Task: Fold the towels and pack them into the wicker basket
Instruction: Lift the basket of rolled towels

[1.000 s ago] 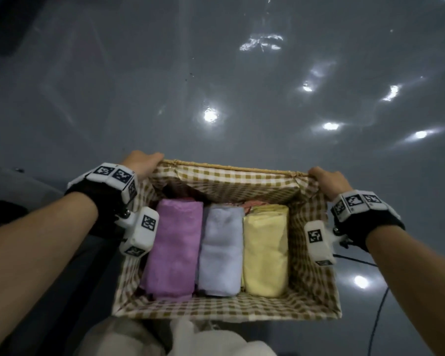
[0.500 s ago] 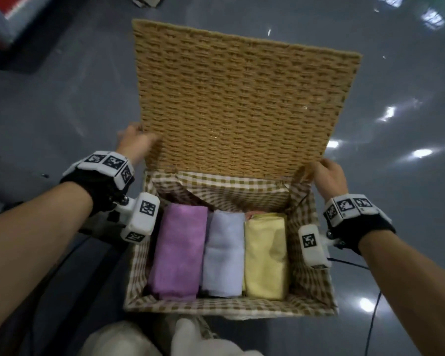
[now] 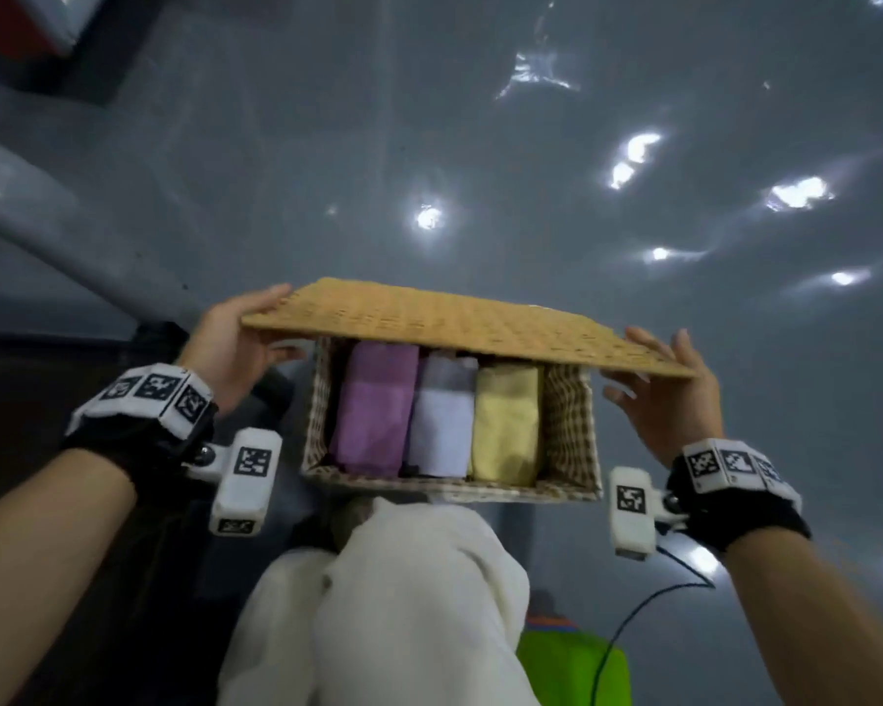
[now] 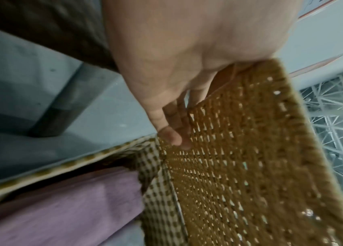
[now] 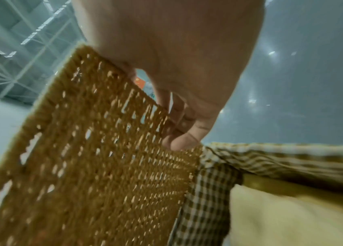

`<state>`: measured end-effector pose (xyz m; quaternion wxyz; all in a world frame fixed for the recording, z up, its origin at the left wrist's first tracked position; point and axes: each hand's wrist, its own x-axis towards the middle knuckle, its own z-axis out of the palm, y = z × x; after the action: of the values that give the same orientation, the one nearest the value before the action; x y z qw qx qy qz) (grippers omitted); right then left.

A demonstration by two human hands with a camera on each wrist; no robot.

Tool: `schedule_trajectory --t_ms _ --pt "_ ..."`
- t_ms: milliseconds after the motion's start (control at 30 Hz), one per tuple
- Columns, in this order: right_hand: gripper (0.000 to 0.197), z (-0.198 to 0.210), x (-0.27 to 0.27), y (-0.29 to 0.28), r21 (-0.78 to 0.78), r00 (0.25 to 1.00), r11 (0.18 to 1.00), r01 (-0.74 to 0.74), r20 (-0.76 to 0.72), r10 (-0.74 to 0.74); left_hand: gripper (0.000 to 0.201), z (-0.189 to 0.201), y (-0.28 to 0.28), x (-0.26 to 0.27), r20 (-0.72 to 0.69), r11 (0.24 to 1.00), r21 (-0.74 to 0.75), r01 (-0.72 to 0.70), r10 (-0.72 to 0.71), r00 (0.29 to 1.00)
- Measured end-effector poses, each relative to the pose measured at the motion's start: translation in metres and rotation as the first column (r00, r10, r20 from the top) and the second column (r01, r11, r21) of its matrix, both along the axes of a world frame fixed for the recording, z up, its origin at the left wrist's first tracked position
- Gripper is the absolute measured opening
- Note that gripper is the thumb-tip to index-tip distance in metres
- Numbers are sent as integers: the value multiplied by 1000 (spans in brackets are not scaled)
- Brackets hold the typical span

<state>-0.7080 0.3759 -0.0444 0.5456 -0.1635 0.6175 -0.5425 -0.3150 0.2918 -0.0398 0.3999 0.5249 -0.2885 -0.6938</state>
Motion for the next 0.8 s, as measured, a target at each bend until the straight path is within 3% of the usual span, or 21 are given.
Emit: schedule_trajectory --t_ms 67,167,233,300,433,500,633,700,800 --pt "25 -7 -1 25 -5 994 998 -61 -86 60 25 -9 19 2 48 996 -10 94 -93 994" --pt "34 -22 -2 49 60 980 995 -75 -181 85 41 -30 42 -1 265 982 -24 185 -172 949" --pt "38 -36 -6 58 115 918 993 -35 -388 77 50 -49 53 -3 493 948 -43 315 -254 832" --pt "39 -53 -9 65 126 858 991 -38 -505 97 57 -67 62 -1 657 913 -58 403 -269 704" --pt "44 -83 -9 75 174 743 980 -94 -643 185 53 -102 77 3 834 873 -84 481 -202 514" --pt "45 -95 -8 80 218 625 966 -142 -736 258 50 -115 82 0 852 896 -97 433 -150 501" --pt "57 -114 -3 88 328 405 919 -219 -826 391 64 -127 92 -13 813 936 -68 345 -149 564" --pt "66 -120 -1 88 375 388 905 -202 -817 425 69 -128 94 -16 795 954 -75 289 -117 595" --pt "56 -125 2 83 451 360 869 -202 -791 494 66 -129 93 -18 808 964 -61 259 -105 580"
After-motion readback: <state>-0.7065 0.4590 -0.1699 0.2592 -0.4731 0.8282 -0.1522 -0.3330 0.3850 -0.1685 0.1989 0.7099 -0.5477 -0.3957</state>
